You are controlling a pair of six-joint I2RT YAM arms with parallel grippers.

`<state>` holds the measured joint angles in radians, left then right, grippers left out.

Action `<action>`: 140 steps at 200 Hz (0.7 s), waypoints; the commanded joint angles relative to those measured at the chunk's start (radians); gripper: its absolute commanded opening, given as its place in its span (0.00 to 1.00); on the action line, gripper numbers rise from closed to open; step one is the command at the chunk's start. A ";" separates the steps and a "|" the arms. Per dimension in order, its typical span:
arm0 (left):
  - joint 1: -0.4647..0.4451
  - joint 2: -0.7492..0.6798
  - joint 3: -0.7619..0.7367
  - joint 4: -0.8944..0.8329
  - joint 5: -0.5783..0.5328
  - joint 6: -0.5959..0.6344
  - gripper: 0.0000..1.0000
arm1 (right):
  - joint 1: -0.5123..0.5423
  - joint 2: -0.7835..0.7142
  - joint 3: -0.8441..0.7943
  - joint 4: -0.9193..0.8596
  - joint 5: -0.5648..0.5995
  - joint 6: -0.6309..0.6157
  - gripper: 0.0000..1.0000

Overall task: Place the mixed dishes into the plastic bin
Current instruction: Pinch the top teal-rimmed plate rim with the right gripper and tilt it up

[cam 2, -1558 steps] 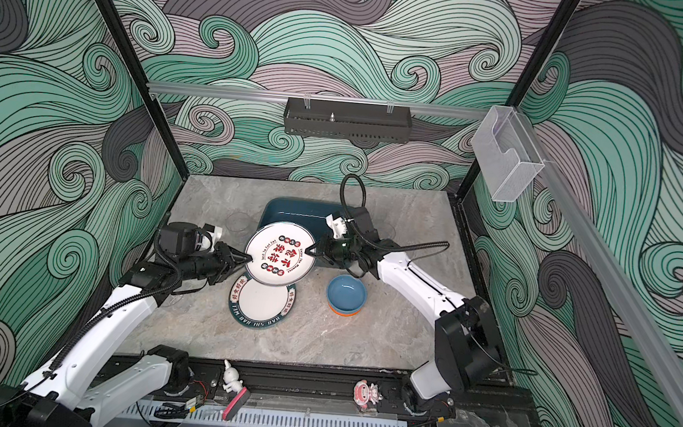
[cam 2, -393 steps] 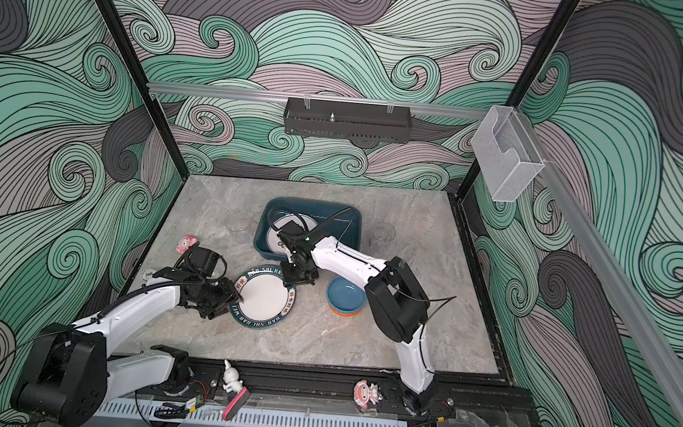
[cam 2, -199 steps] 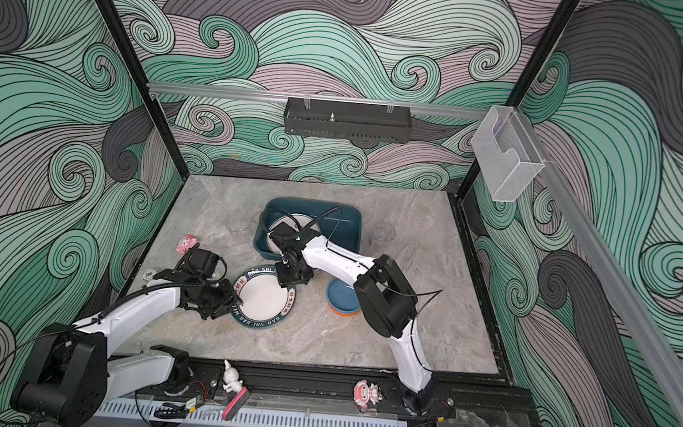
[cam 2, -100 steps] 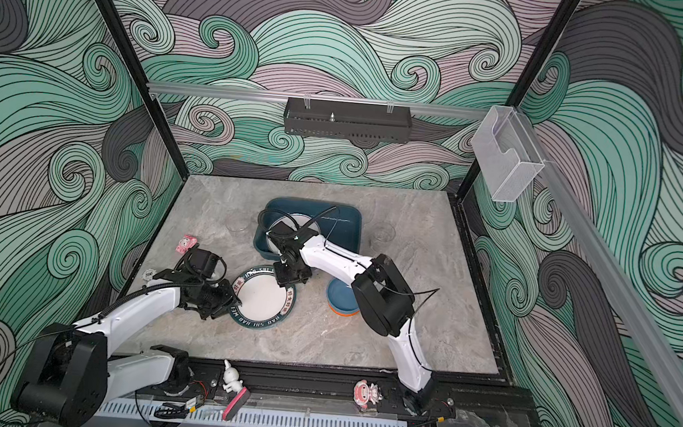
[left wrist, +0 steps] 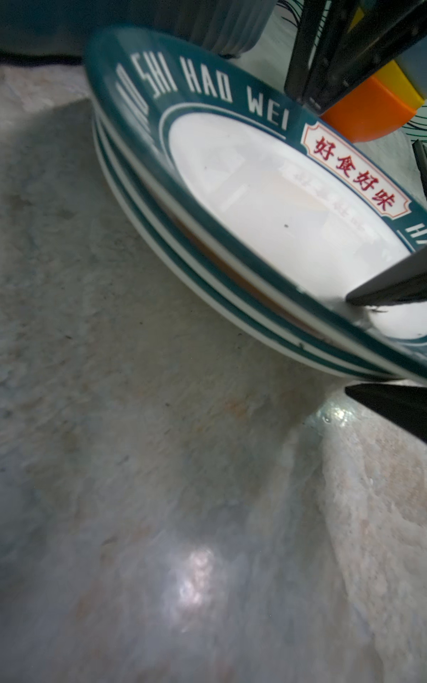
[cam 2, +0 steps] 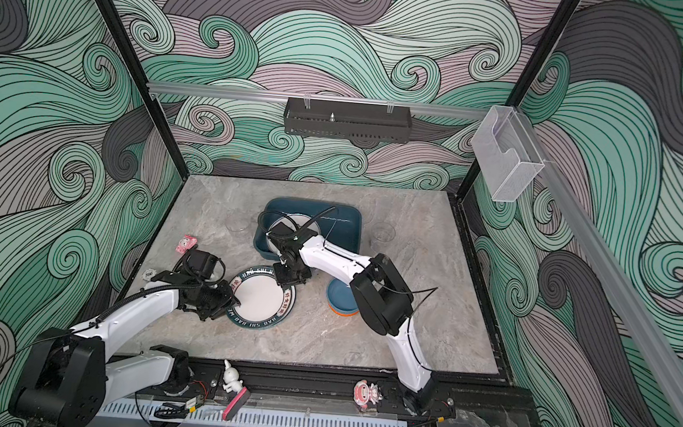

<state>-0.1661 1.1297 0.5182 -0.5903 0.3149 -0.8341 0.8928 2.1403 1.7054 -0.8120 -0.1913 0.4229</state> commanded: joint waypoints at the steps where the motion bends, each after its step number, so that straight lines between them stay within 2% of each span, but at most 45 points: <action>1: 0.002 -0.024 -0.006 -0.030 -0.006 -0.002 0.38 | 0.013 0.030 0.008 -0.013 -0.036 0.002 0.28; 44: 0.002 -0.045 -0.009 -0.054 -0.007 -0.005 0.38 | 0.015 0.034 0.008 -0.010 -0.043 0.001 0.26; 140: 0.003 -0.121 -0.003 -0.118 -0.014 -0.007 0.30 | 0.017 0.039 0.000 -0.005 -0.056 0.002 0.24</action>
<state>-0.1661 1.0325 0.5102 -0.6643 0.3134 -0.8360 0.8948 2.1532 1.7054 -0.8097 -0.2207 0.4236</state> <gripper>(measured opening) 0.305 0.238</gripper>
